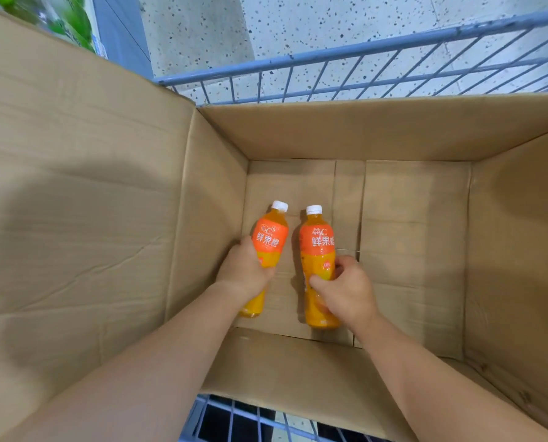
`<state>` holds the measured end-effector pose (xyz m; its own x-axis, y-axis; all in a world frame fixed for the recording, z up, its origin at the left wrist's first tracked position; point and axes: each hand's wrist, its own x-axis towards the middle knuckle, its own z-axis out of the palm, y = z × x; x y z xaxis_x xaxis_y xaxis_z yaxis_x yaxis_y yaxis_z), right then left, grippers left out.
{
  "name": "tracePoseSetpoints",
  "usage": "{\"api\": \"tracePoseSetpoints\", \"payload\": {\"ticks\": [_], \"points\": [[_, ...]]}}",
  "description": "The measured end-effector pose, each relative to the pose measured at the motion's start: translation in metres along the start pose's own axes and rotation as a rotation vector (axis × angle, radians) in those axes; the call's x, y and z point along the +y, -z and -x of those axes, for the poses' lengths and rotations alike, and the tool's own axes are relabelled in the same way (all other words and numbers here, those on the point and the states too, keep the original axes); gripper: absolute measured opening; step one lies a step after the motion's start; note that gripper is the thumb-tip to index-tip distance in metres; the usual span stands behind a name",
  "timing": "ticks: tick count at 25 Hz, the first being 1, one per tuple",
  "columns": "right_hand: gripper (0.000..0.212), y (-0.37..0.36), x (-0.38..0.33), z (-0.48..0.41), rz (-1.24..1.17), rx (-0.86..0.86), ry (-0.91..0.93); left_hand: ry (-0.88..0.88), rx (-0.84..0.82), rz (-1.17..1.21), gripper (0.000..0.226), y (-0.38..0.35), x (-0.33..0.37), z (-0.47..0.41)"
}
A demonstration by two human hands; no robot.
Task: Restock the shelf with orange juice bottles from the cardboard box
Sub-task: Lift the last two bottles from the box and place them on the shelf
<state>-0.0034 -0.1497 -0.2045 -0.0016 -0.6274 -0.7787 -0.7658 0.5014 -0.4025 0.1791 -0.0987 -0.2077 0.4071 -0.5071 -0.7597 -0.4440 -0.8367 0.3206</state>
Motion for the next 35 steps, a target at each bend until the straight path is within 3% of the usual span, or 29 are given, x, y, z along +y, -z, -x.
{"api": "tracePoseSetpoints", "payload": {"ticks": [7,11,15,29,35], "points": [[0.041,-0.01,-0.013,-0.01,0.08,-0.08,-0.116,0.103,-0.059,0.158,0.044,-0.009,-0.004,0.002],[0.024,0.023,-0.007,0.017,0.0,-0.049,-0.09,0.099,-0.041,0.23,0.037,0.003,-0.003,0.034],[0.022,0.063,-0.022,0.075,-0.092,-0.066,-0.029,0.06,0.018,0.309,0.032,0.039,0.013,0.096],[0.022,0.151,-0.182,0.307,-0.278,0.083,0.468,-0.181,0.395,0.607,0.04,0.232,0.058,0.304],[0.019,0.17,-0.254,0.376,-0.241,-0.02,0.759,-0.297,0.669,0.745,0.037,0.308,0.057,0.376]]}}
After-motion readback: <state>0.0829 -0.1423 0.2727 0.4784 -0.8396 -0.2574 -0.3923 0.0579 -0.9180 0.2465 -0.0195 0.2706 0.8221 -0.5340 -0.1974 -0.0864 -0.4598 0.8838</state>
